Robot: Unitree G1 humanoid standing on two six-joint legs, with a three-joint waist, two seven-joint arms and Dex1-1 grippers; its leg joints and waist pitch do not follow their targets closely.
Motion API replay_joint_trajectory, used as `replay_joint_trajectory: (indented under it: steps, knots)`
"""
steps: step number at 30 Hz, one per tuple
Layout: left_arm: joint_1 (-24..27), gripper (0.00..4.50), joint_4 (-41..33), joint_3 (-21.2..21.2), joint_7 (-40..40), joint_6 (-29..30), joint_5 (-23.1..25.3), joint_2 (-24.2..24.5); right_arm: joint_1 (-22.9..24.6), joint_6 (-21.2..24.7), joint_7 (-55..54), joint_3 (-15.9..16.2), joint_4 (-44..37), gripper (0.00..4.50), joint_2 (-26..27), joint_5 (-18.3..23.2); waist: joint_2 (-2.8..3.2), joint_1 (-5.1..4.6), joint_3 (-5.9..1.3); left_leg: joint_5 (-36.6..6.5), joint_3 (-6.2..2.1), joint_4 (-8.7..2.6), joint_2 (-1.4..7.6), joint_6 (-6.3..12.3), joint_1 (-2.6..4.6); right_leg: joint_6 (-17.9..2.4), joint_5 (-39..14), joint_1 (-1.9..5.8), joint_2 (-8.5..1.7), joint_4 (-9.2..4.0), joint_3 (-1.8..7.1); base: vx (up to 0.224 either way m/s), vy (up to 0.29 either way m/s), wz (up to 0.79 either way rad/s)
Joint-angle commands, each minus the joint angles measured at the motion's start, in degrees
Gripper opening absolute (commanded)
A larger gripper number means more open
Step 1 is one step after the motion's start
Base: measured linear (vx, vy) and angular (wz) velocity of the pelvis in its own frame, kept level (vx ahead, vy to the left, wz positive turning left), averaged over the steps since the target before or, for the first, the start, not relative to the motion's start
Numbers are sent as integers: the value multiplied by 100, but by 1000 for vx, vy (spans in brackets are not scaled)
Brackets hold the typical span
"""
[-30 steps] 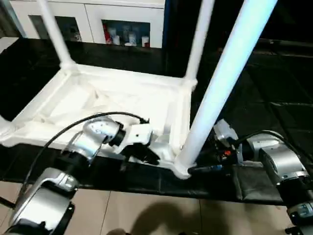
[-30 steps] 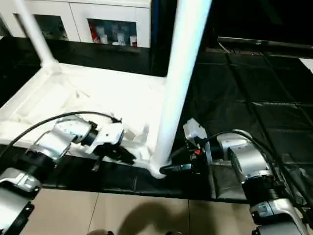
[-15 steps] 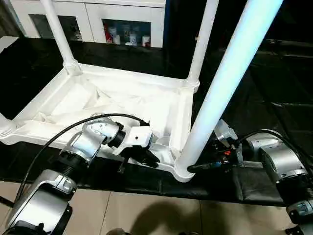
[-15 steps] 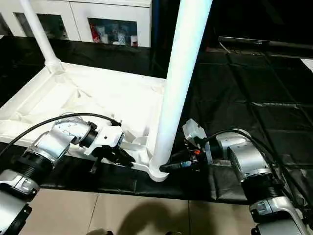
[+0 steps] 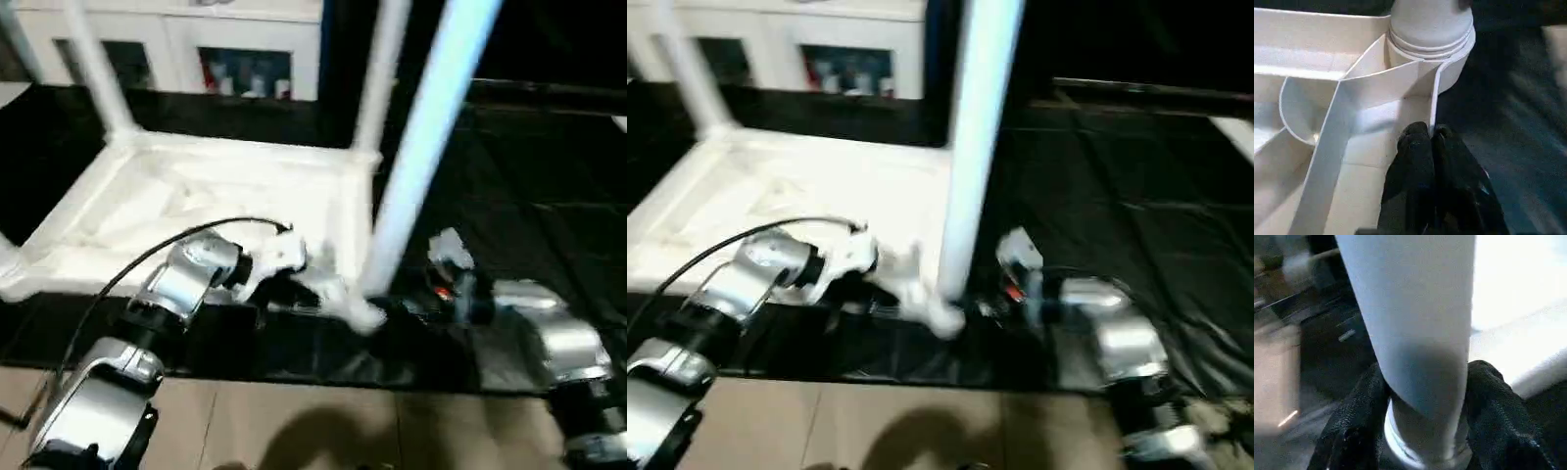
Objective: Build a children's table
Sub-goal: Rotate leg to tighten
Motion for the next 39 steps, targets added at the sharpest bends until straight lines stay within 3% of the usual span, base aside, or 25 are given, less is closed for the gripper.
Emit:
replay_joint_trajectory:
  steps: [1,3,5,6,8,10,11,12,13,18,25,27,28,29,31,33,36,39]
  knots:
    - [-46,0,260,-259,715,299,-58,-813,-127,308,-883,441,103,198,641,-221,-27,-37,-198,-1737,-138,-465,105,-13,8,-617,-3315,167,-379,-620,206,0,0,0]
    - [-150,0,412,-193,1055,395,-13,-976,-221,462,-1473,345,187,197,917,-328,-51,-90,-191,-1870,-173,-467,85,9,6,-465,-3695,176,-391,-670,184,0,0,0]
    - [-311,0,633,-38,1590,527,19,-1201,-400,533,-2279,214,384,196,1285,-475,-15,-157,-197,-1963,-200,-480,73,-8,15,-373,-3835,162,-396,-725,139,-28,13,-7]
    - [-353,0,689,9,1729,563,24,-1259,-444,530,-2462,190,433,196,1371,-512,5,-173,-216,-1969,-216,-485,80,-21,23,-392,-3749,171,-407,-721,127,0,0,0]
    - [-515,0,868,190,2264,658,66,-1464,-621,576,-3148,30,578,195,1729,-561,-25,-202,-228,-1920,-239,-516,84,-19,-14,-449,-3369,194,-380,-709,115,0,0,0]
    - [-562,0,915,248,2403,680,92,-1526,-646,579,-3355,-82,581,195,1880,-554,-21,-199,-214,-2051,-250,-517,71,27,13,-458,-3349,171,-378,-745,113,0,0,0]
    - [-562,0,907,246,2401,665,103,-1527,-618,526,-3313,-81,544,195,1890,-545,-18,-183,-236,-1989,-244,-513,76,83,39,-550,-3117,161,-397,-734,149,0,0,0]
    - [-566,0,910,242,2402,646,114,-1529,-589,491,-3305,-78,507,195,1902,-556,-21,-182,-246,-1852,-240,-534,86,135,4,-656,-2748,200,-379,-696,160,0,0,0]
    - [-565,0,915,244,2400,649,120,-1526,-559,460,-3312,-75,478,230,1900,-586,-2,-174,-255,-1735,-226,-537,99,162,-8,-780,-2364,207,-371,-653,179,0,0,0]
    - [-520,0,955,151,2240,487,193,-1397,-433,430,-3212,-137,306,284,1798,-535,-3,-149,-276,-1510,-183,-512,101,232,-10,-1001,-1892,231,-379,-608,207,0,0,0]
    - [-448,0,954,85,1864,253,273,-1135,-215,353,-2722,-135,35,345,1379,-391,7,-116,-309,-1237,-153,-482,101,334,-23,-1157,-1585,257,-379,-576,208,0,0,0]
    - [-288,0,751,-106,930,-243,227,-725,53,206,-1553,-96,-218,350,641,-138,16,-94,-309,-1086,-149,-469,103,403,-33,-1208,-1361,278,-379,-557,207,0,0,0]
    - [-272,0,730,-123,842,-290,222,-688,74,198,-1445,-94,-241,365,574,-113,18,-85,-309,-1075,-147,-469,114,441,-31,-1224,-1291,285,-379,-556,206,0,0,0]
    - [-204,0,636,-209,528,-473,212,-549,118,178,-1005,-79,-304,386,294,-26,20,-82,-334,-823,-135,-432,123,574,-50,-1421,-695,298,-365,-475,210,0,0,0]
    - [-146,0,554,-284,271,-619,197,-448,130,131,-656,-48,-333,387,73,17,10,-79,-392,-493,-138,-390,132,724,-55,-1636,-11,334,-356,-371,197,0,0,0]
    - [-73,0,476,-472,-141,-869,263,-263,129,38,65,52,-367,409,-364,68,21,-65,-378,-272,-130,-358,119,875,-79,-1783,415,331,-355,-327,191,0,0,0]
    - [-48,0,468,-607,-451,-1100,305,-150,91,-19,691,162,-349,433,-708,98,38,38,-359,-446,-100,-350,161,927,-46,-1829,138,318,-360,-342,173,0,0,0]
    - [-74,0,437,-718,-781,-1307,282,-94,-38,-97,1502,381,-294,433,-1057,197,27,106,-335,-773,-96,-366,192,761,-23,-1804,-329,301,-368,-367,176,0,0,0]
